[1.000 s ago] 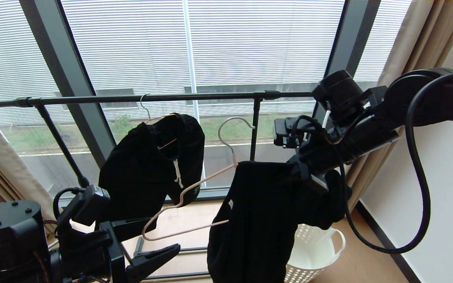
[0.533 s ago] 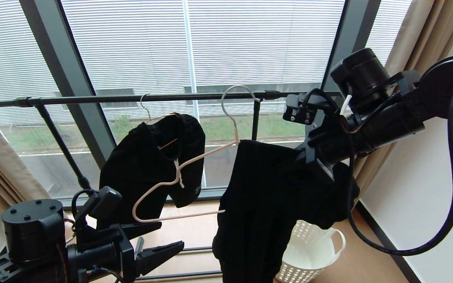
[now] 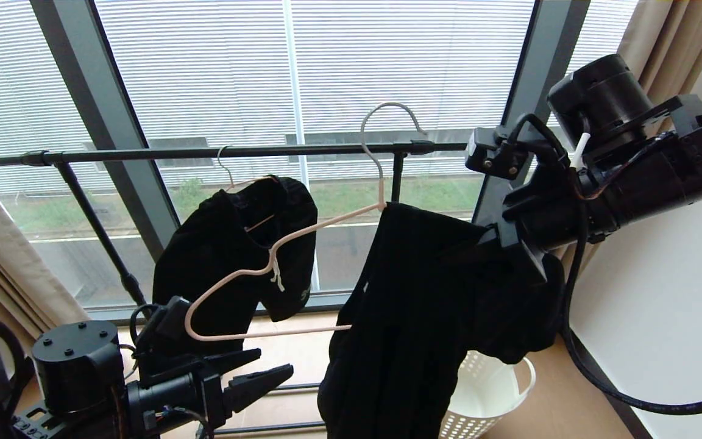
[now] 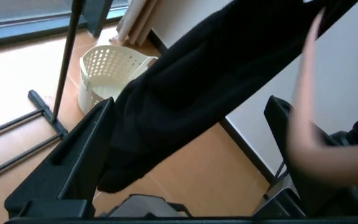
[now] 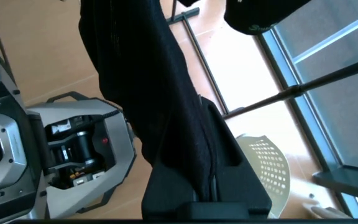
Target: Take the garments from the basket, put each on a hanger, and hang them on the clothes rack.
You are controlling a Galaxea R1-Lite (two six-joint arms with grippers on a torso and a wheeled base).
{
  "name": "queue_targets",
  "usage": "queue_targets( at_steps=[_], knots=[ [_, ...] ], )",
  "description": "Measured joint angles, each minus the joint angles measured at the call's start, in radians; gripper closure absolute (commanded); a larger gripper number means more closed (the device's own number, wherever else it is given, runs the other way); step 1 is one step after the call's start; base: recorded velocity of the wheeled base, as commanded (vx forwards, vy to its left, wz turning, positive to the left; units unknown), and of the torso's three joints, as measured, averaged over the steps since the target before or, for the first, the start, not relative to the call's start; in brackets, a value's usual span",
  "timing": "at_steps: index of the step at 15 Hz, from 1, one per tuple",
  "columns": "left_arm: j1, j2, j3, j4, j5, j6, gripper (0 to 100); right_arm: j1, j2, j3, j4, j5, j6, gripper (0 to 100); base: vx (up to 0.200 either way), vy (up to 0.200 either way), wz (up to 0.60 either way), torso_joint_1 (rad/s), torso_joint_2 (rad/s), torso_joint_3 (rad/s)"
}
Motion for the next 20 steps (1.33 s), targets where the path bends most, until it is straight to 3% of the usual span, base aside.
queue_targets(
  at_steps=[2, 7, 13, 20],
  knots=[
    [-0.002, 0.042, 0.011, -0.009, 0.000, -0.028, 0, -0.011, -0.020, 0.041, -0.030, 0.031, -0.002, 100, 0.000, 0.000, 0.00, 0.000, 0.00, 0.000],
    [-0.028, 0.071, -0.010, -0.010, 0.000, -0.067, 0, -0.029, -0.058, 0.202, -0.252, 0.140, -0.013, 100, 0.000, 0.000, 0.00, 0.000, 0.00, 0.000],
    [-0.105, 0.072, -0.033, -0.009, 0.001, -0.139, 0, -0.019, -0.069, 0.272, -0.257, 0.191, -0.094, 100, 0.000, 0.000, 0.00, 0.000, 0.00, 0.000],
    [-0.154, 0.046, -0.027, -0.009, 0.002, -0.153, 0, 0.058, -0.087, 0.300, -0.257, 0.193, -0.098, 100, 0.000, 0.000, 0.00, 0.000, 0.00, 0.000]
  ],
)
